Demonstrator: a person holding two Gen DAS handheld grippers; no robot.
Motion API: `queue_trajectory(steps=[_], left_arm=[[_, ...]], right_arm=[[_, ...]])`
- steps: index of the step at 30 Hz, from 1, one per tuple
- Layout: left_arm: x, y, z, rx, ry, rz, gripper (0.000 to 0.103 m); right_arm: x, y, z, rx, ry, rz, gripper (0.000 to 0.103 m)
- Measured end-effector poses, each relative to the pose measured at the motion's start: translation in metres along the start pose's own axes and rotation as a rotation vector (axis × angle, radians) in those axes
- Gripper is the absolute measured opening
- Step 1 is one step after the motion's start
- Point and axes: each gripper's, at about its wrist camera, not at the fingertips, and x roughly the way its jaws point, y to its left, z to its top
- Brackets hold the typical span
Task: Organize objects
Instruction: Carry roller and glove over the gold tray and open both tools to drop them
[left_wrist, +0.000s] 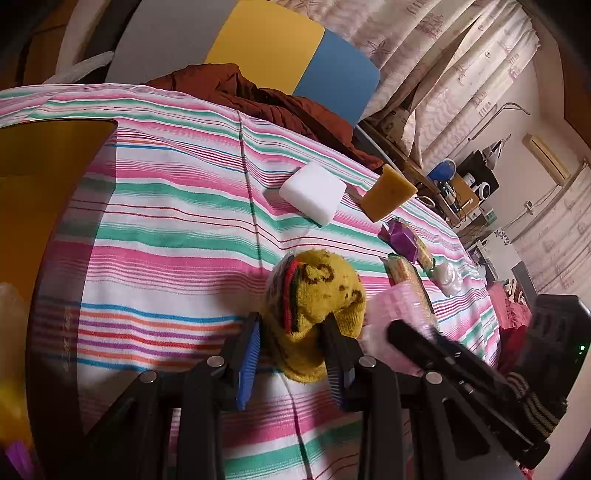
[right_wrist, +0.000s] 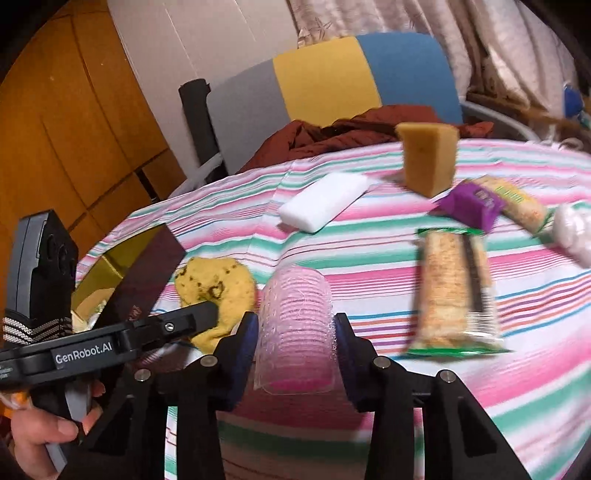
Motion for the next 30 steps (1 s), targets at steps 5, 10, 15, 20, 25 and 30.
queue_trajectory(steps=[5, 10, 15, 20, 25, 30], left_arm=[[-0.007, 0.002, -0.005, -0.044, -0.005, -0.039, 0.027], [-0.022, -0.001, -0.012, -0.044, -0.024, -0.073, 0.024], [-0.03, -0.004, -0.013, -0.011, -0.018, -0.092, 0.023], [-0.023, -0.019, -0.003, 0.046, -0.03, -0.046, 0.047], [0.008, -0.033, 0.02, 0.094, 0.03, 0.007, 0.067], [0.036, -0.041, 0.026, 0.153, 0.075, 0.075, 0.068]], right_arm=[[-0.016, -0.012, 0.004, 0.048, -0.014, -0.039, 0.038], [-0.018, -0.008, 0.001, 0.065, 0.002, -0.024, 0.037], [-0.018, -0.006, -0.002, 0.101, 0.006, -0.012, 0.037], [-0.02, -0.01, -0.004, 0.112, 0.002, -0.061, 0.037], [-0.024, -0.017, -0.006, 0.132, 0.009, -0.066, 0.037], [-0.024, -0.019, -0.007, 0.141, 0.009, -0.058, 0.037]])
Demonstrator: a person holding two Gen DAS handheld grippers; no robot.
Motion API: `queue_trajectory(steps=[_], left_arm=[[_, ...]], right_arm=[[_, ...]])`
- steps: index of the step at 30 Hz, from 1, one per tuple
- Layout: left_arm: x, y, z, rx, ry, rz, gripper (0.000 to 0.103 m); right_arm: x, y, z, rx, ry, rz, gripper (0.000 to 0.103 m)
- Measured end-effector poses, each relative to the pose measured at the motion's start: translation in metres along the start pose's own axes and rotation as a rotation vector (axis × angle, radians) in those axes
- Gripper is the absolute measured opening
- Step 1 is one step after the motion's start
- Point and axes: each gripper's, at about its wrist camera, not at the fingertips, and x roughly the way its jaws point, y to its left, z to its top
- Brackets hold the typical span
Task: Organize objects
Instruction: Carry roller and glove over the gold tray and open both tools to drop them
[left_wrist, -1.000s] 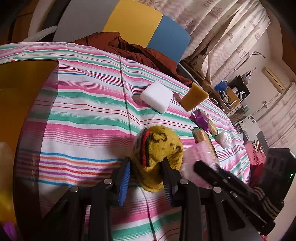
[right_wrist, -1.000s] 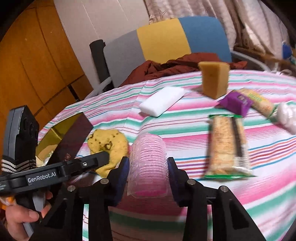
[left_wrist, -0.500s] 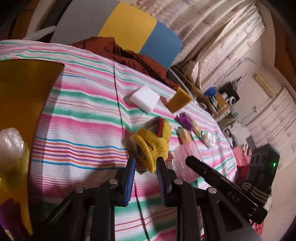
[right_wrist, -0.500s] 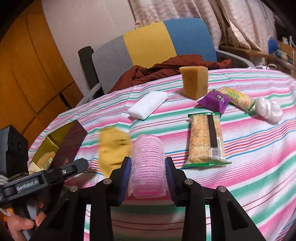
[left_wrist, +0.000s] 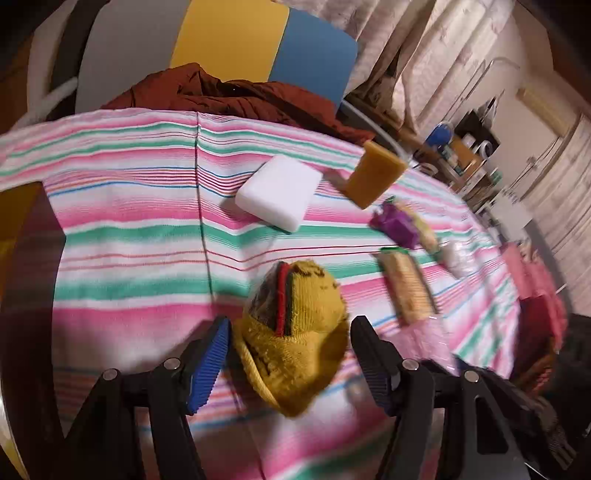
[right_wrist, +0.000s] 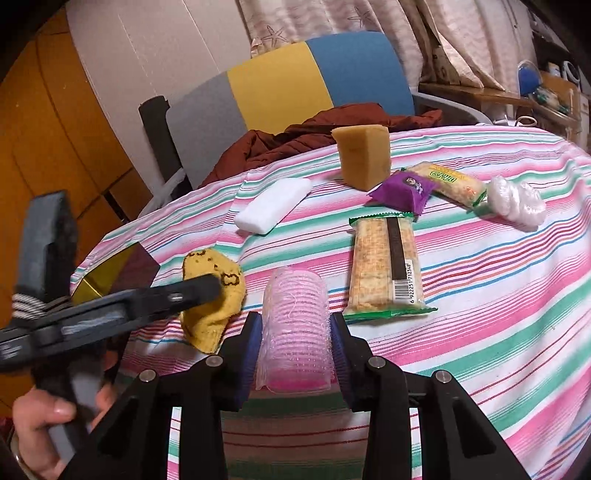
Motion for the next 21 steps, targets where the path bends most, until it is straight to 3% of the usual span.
queue_trajectory(steps=[2, 4, 7, 16, 21], left_arm=[[0.004, 0.002, -0.002, -0.002, -0.014, -0.038, 0.066], [0.003, 0.003, -0.005, 0.0, -0.024, -0.036, 0.051], [-0.008, 0.003, -0.01, 0.011, -0.054, -0.034, 0.043], [-0.07, 0.005, -0.026, 0.015, -0.159, -0.084, 0.043], [-0.108, 0.028, -0.033, -0.034, -0.208, -0.081, 0.043]], right_arm=[[0.0, -0.001, 0.0, 0.003, -0.001, 0.002, 0.037], [0.0, -0.002, -0.001, 0.01, -0.002, 0.006, 0.037], [0.0, -0.001, -0.002, 0.01, -0.006, 0.009, 0.037], [0.001, 0.02, 0.0, 0.006, -0.004, 0.063, 0.037], [0.001, 0.048, 0.004, -0.01, -0.004, 0.127, 0.037]])
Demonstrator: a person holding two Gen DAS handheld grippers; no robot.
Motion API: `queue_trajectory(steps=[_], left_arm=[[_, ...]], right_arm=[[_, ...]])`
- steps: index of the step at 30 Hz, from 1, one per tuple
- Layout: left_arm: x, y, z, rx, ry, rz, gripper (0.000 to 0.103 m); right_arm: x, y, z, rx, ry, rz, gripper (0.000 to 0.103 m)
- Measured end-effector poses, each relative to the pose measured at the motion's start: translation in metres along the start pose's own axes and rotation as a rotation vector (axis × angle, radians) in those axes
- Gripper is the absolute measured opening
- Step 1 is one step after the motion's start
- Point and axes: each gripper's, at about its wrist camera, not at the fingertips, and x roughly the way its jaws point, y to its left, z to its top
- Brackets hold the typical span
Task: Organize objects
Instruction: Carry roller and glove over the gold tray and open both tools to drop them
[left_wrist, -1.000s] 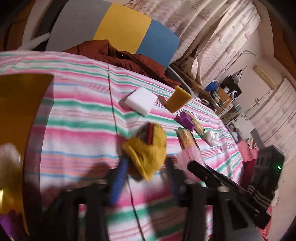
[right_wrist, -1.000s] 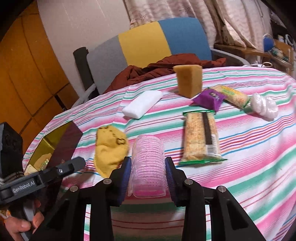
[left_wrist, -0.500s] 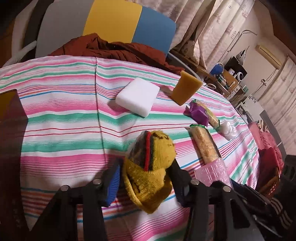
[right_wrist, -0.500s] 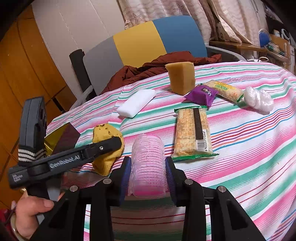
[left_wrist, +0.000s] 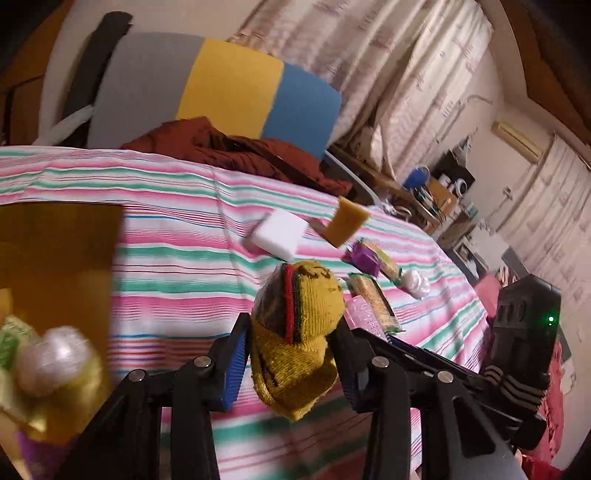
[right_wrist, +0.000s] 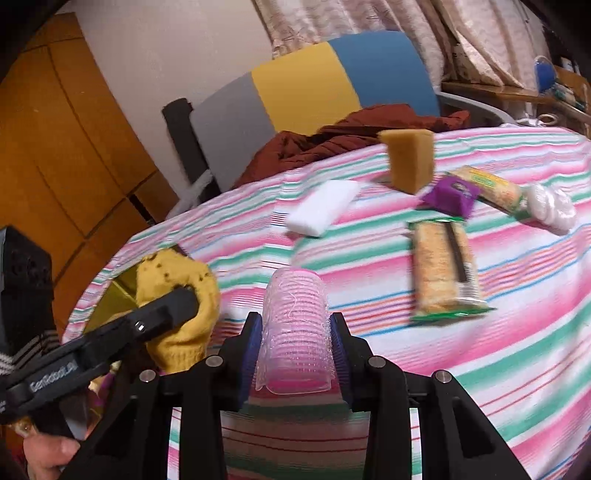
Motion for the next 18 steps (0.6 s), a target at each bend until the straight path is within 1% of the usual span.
queue_trajectory(steps=[3, 7, 10, 12, 14, 18], left_arm=[[-0.026, 0.021, 0.001, -0.038, -0.039, 0.026, 0.043], [-0.058, 0.051, 0.006, -0.064, -0.093, 0.088, 0.043], [-0.08, 0.081, 0.011, -0.106, -0.127, 0.138, 0.043], [-0.095, 0.105, 0.015, -0.142, -0.151, 0.185, 0.043], [-0.105, 0.124, 0.018, -0.174, -0.168, 0.212, 0.043], [-0.121, 0.157, 0.026, -0.209, -0.188, 0.273, 0.043]], right_arm=[[0.004, 0.021, 0.001, -0.012, 0.012, 0.05, 0.037], [0.01, 0.055, 0.002, -0.043, 0.029, 0.12, 0.037], [0.014, 0.083, 0.002, -0.066, 0.048, 0.178, 0.037], [0.017, 0.102, 0.001, -0.083, 0.061, 0.214, 0.037], [0.019, 0.122, -0.002, -0.104, 0.074, 0.247, 0.037], [0.03, 0.152, -0.007, -0.147, 0.093, 0.264, 0.037]])
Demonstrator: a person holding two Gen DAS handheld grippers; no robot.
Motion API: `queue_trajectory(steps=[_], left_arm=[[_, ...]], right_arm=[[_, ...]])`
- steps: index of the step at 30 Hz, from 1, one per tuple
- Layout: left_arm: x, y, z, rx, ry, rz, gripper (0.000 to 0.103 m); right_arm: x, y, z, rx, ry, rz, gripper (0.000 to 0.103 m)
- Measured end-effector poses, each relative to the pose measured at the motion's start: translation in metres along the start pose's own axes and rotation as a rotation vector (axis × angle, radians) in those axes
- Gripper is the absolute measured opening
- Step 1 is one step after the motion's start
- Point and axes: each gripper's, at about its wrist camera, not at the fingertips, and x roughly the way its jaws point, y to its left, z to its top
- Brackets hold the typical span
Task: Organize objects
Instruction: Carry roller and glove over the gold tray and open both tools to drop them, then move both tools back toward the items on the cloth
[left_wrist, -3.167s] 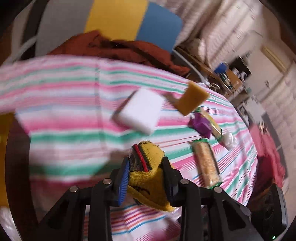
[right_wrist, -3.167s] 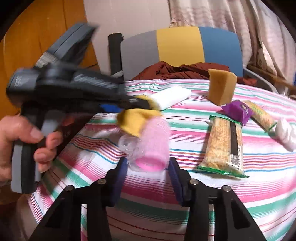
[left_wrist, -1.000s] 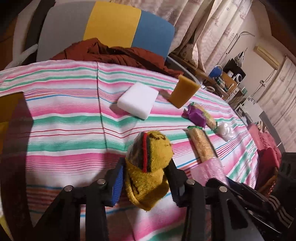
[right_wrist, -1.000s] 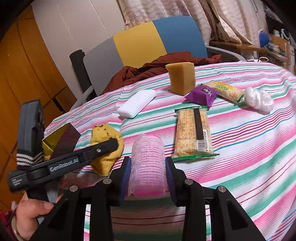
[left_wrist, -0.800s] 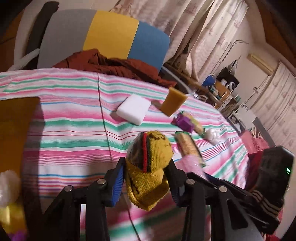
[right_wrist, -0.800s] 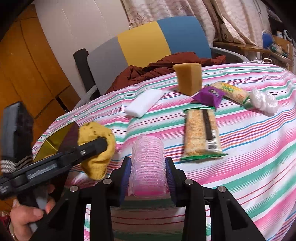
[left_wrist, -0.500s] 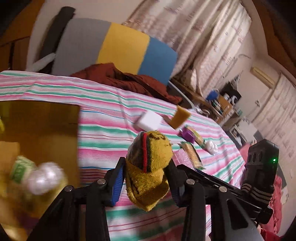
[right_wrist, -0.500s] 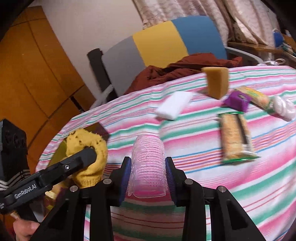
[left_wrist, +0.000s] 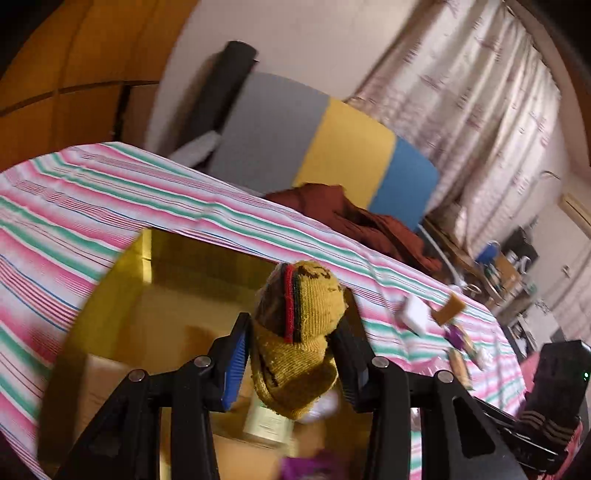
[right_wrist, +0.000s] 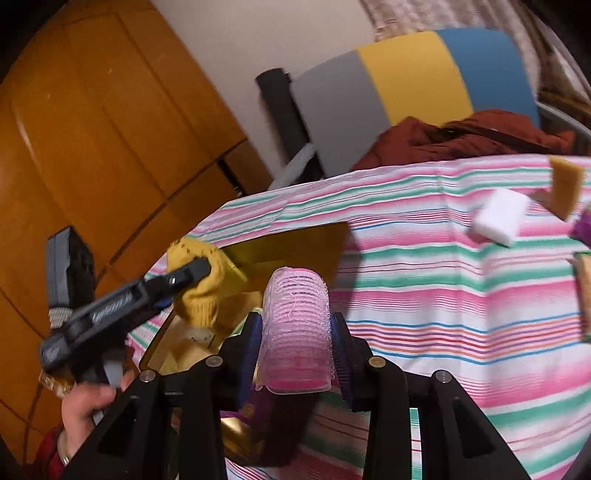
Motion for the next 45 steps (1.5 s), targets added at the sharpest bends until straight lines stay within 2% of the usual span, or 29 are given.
queue_trajectory(steps=[8, 15, 16, 18, 20, 21, 24, 27, 30, 34, 38, 45], left_arm=[[0.013, 0.057, 0.016, -0.067, 0.028, 0.118, 0.043], [0.036, 0.079, 0.02, -0.096, 0.108, 0.172, 0.044], [0.037, 0.08, 0.019, -0.1, 0.112, 0.172, 0.044], [0.039, 0.082, 0.018, -0.109, 0.118, 0.169, 0.044], [0.039, 0.085, 0.017, -0.121, 0.118, 0.181, 0.045], [0.04, 0.085, 0.017, -0.127, 0.118, 0.185, 0.049], [0.035, 0.086, 0.019, -0.157, 0.107, 0.223, 0.057], [0.025, 0.085, 0.021, -0.174, 0.077, 0.263, 0.059], [0.009, 0.081, 0.022, -0.184, 0.015, 0.311, 0.062], [-0.011, 0.07, 0.018, -0.209, -0.053, 0.286, 0.063], [-0.02, 0.049, 0.009, -0.19, -0.08, 0.252, 0.063], [-0.014, -0.001, -0.008, -0.085, -0.046, 0.164, 0.064]], right_arm=[[0.052, 0.012, 0.02, -0.022, 0.03, -0.059, 0.037], [0.085, 0.004, 0.036, -0.032, 0.044, -0.138, 0.04], [0.084, 0.003, 0.037, -0.031, 0.038, -0.152, 0.042], [0.077, 0.003, 0.035, -0.03, 0.016, -0.148, 0.056], [0.068, 0.005, 0.032, -0.038, -0.003, -0.149, 0.063], [0.064, 0.005, 0.029, -0.039, -0.011, -0.146, 0.065], [0.053, 0.004, 0.022, -0.024, -0.029, -0.131, 0.067], [0.044, 0.002, 0.016, -0.006, -0.036, -0.111, 0.068], [0.035, -0.001, 0.01, 0.006, -0.043, -0.102, 0.068], [0.024, -0.007, 0.005, 0.025, -0.055, -0.104, 0.073], [0.016, -0.015, 0.002, 0.04, -0.058, -0.112, 0.074], [-0.001, -0.037, -0.002, 0.08, -0.068, -0.136, 0.078]])
